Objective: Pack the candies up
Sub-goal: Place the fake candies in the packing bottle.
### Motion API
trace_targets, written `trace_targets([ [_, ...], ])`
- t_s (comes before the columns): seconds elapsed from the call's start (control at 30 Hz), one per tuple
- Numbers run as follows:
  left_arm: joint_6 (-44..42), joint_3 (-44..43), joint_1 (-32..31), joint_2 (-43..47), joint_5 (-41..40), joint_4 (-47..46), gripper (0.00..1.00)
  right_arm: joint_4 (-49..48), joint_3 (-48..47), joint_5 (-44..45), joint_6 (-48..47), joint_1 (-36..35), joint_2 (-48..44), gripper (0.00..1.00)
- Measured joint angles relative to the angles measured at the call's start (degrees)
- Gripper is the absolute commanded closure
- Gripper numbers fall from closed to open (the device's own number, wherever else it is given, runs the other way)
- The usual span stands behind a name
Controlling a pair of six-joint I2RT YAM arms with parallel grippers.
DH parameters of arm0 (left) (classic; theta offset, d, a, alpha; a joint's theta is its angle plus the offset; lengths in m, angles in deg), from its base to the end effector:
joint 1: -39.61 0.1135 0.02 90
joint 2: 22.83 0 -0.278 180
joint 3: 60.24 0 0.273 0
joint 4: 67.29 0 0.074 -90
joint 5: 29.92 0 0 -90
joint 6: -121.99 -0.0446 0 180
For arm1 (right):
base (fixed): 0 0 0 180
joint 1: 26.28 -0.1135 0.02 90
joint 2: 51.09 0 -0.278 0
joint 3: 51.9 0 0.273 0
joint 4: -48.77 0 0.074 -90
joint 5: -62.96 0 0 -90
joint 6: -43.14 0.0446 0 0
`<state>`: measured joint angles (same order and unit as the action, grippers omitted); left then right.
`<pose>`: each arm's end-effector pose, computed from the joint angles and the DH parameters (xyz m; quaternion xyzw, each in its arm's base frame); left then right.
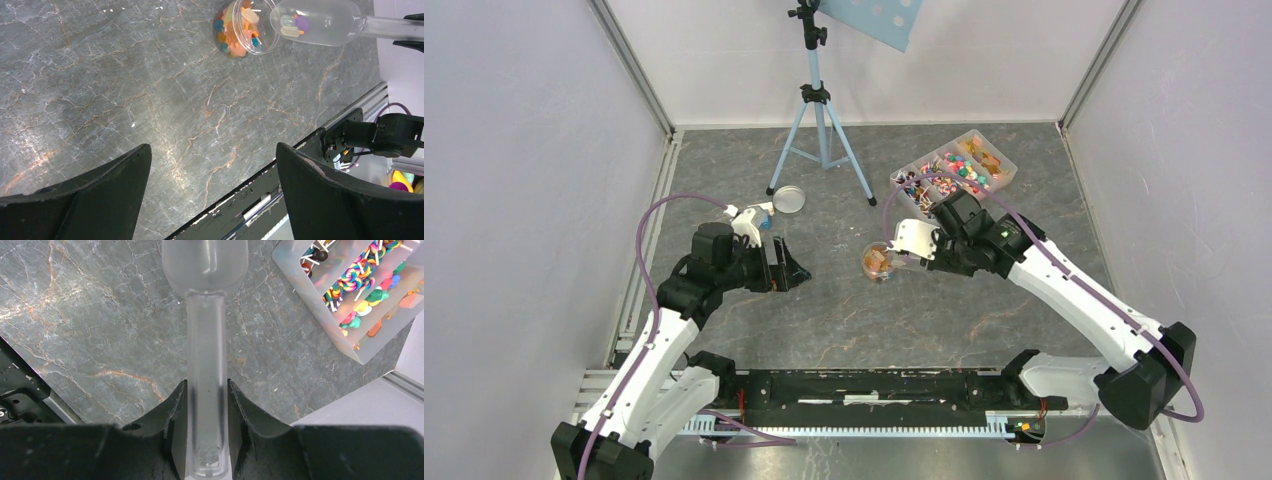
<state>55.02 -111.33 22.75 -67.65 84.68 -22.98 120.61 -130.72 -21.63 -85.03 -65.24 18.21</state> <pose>0.1711 -0.0712 0.2687 0.0459 0.8821 -0.3260 0.3370 0.1939 0.1514 0.3139 -0.5958 0.7654 -0.0442 0.2393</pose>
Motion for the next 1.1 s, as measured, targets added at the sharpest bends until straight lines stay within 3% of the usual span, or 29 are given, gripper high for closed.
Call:
trace_targets([
  [0.9,0.00,0.02,0.00,0.61,-0.02,0.00,0.00,3.69,-4.07,5.53,2.49,-1.92,2.51,1.00],
  [1.1,0.00,0.02,0.00,0.63,-0.02,0.00,0.00,2.73,-4.02,10.32,4.79,-1.14,1.09,1.00],
])
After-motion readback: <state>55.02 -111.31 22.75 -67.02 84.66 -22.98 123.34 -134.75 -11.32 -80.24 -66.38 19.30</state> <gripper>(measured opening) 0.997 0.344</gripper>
